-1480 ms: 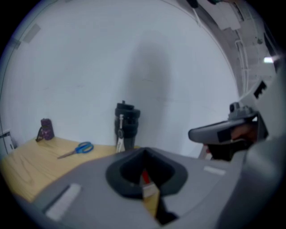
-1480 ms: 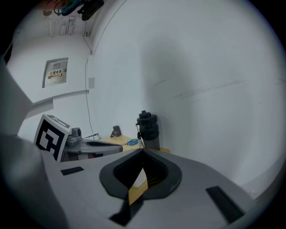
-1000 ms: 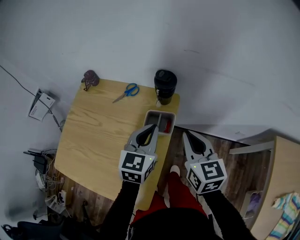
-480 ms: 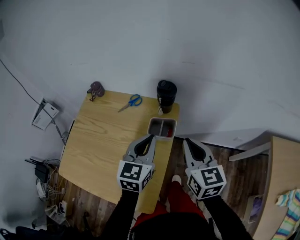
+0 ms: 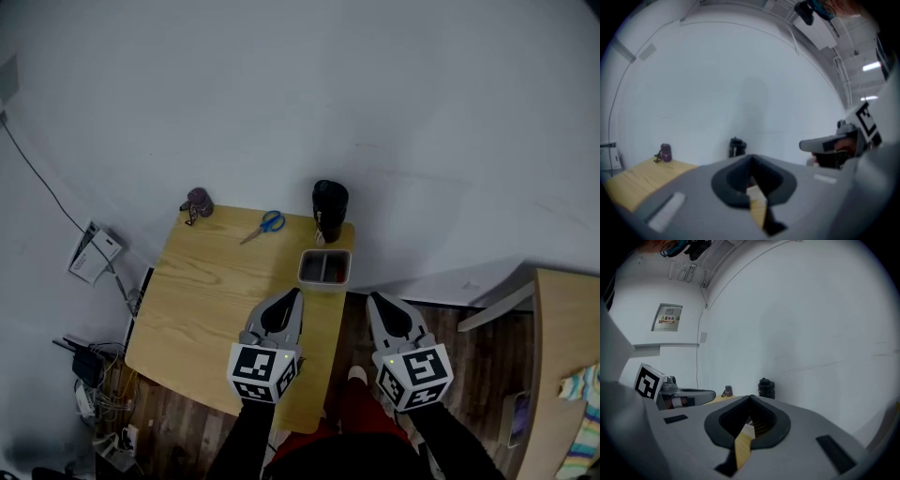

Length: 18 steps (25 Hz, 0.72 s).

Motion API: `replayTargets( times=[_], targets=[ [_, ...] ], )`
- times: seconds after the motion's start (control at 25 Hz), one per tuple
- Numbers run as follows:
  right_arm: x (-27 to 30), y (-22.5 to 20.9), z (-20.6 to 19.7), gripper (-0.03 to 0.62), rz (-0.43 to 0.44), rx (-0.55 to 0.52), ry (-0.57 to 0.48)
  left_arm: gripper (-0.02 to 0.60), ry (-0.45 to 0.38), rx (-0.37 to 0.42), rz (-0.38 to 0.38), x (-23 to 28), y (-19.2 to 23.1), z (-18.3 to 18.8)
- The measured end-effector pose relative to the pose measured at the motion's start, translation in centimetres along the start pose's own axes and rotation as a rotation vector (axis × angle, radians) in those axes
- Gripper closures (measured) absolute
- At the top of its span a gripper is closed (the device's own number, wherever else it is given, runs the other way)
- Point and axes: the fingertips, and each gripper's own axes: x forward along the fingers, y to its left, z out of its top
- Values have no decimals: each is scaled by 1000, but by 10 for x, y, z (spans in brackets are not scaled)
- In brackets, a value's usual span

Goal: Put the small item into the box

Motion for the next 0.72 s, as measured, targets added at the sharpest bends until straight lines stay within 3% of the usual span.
replayTargets(
  times=[0.72],
  targets=[
    [-63, 52, -1, 586, -11, 30, -67, 578, -65, 14, -4, -80, -17, -1]
  ],
)
